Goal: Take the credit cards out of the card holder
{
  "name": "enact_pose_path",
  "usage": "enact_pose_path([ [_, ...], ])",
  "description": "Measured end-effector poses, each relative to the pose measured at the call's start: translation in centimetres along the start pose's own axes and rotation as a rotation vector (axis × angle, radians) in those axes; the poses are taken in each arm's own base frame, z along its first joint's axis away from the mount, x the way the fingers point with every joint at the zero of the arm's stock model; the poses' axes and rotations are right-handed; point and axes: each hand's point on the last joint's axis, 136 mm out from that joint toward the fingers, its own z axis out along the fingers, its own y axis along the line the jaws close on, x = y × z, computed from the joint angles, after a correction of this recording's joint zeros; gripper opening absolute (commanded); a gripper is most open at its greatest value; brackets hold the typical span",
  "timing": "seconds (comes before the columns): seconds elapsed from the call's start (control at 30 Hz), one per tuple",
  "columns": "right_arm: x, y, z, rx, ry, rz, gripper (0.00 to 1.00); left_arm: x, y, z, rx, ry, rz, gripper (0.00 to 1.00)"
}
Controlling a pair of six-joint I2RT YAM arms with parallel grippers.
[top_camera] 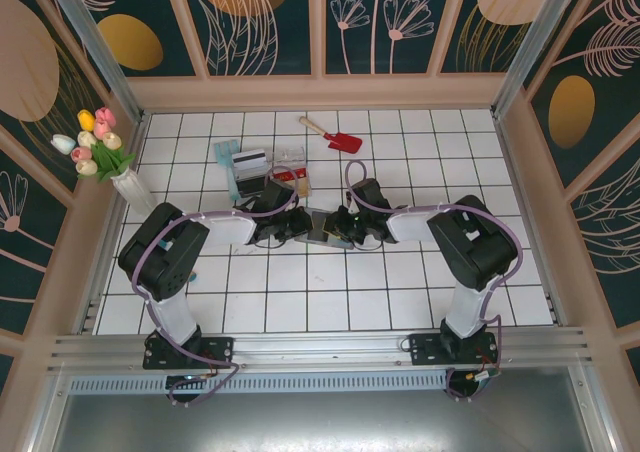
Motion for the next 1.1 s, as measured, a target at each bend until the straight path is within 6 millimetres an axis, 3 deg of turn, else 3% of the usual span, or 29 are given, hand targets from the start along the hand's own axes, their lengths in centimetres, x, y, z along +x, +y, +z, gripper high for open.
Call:
enact_pose_path([
  [0.13,0.0,-0.1,0.0,0.003,-0.002,0.001,0.15,0.0,-0.1,-0.1,0.001,-0.002,0.001,0.16],
  [0.23,-0.1,-0.2,0.0,0.008,-0.006,0.004,0.06,0.0,-0.1,-0.1,0.003,-0.003,0.003,0.19],
  [0.4,-0.3,-0.2,-0.4,0.015,-0.022,-0.002,0.04,-0.1,-0.5,-0.4,0.009,-0.004,0.007,0.3],
  [0.63,-1.0,-0.9,-3.0,0.02,-0.068,-0.026,0.0,-1.4,-2.4,-2.4,0.022,-0.042,0.023,0.53],
  [0.83,-1.2,1.0,-5.3,-0.011,-0.103,-0.123,0.0,-2.9,-4.5,-4.4,0.068,-0.105,0.049,0.75],
  [1.0,-2.1,1.7,-7.6,-0.029,-0.142,-0.182,0.0,-3.8,-5.8,-5.8,0.098,-0.142,0.078,0.88],
  [1.1,-2.5,1.5,-8.3,-0.023,-0.152,-0.191,0.0,-4.3,-6.5,-6.5,0.112,-0.166,0.084,0.9],
])
